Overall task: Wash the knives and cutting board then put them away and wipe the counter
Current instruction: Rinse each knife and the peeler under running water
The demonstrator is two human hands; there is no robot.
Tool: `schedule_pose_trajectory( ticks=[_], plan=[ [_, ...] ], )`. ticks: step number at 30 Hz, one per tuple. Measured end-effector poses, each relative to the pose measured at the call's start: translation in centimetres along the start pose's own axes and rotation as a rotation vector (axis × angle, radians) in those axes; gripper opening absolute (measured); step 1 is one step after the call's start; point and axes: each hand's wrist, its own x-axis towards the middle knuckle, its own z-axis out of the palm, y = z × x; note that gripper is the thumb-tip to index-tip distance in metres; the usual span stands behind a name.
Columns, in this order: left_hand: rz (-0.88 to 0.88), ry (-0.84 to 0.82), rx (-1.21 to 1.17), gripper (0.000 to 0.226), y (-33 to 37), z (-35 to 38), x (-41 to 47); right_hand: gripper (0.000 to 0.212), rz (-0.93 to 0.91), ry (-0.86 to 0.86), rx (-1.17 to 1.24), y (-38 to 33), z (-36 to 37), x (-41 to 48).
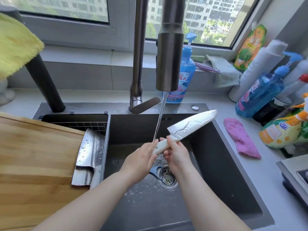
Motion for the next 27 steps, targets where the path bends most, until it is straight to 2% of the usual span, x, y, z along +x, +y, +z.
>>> schedule_pose_trajectory(
  ticks=[1,3,5,6,9,11,17,20,22,24,27],
  plan=[
    [-0.015,-0.022,-0.081,0.051,-0.2,0.1,-0.2,0.015,0.013,0.014,-0.007,0.0,-0.1,0.0],
    [-0.126,-0.054,-0.420,0.046,-0.1,-0.1,-0.3,0.017,0.036,0.031,-0.010,0.1,-0.4,0.1],
    [-0.232,-0.069,-0.662,0.024,0.3,-0.6,-0.3,0.017,0.039,0.026,-0.020,0.4,-0.6,0.2],
    [-0.282,-0.057,-0.663,0.016,0.4,-0.7,-0.2,0.016,0.039,0.007,-0.032,0.5,-0.5,0.1],
    [-0.487,-0.069,-0.628,0.043,0.7,-1.3,0.2,0.012,0.023,-0.073,-0.071,0.9,-0.2,-0.2],
    [-0.579,-0.122,-0.670,0.047,1.2,-1.7,0.5,0.012,-0.002,-0.104,-0.121,0.9,0.1,-0.4],
    [-0.374,-0.102,-0.621,0.044,1.5,-1.5,0.7,0.007,0.011,-0.135,-0.193,1.2,-0.2,-0.3],
    [-0.318,-0.103,-0.610,0.035,0.7,-0.9,-0.2,0.004,0.018,-0.091,-0.272,1.4,-0.4,-0.6],
    [-0.250,-0.102,-0.569,0.026,0.3,-0.4,-0.8,0.020,0.008,0.004,-0.271,1.7,-0.2,-0.5],
    [-0.219,-0.092,-0.564,0.023,0.1,-0.2,-1.3,0.026,0.025,0.082,-0.267,1.9,0.3,-0.4],
    [-0.270,-0.047,-0.576,0.028,-0.3,-0.4,-1.8,0.010,0.079,-0.019,-0.332,2.2,0.9,-1.0]
  ],
)
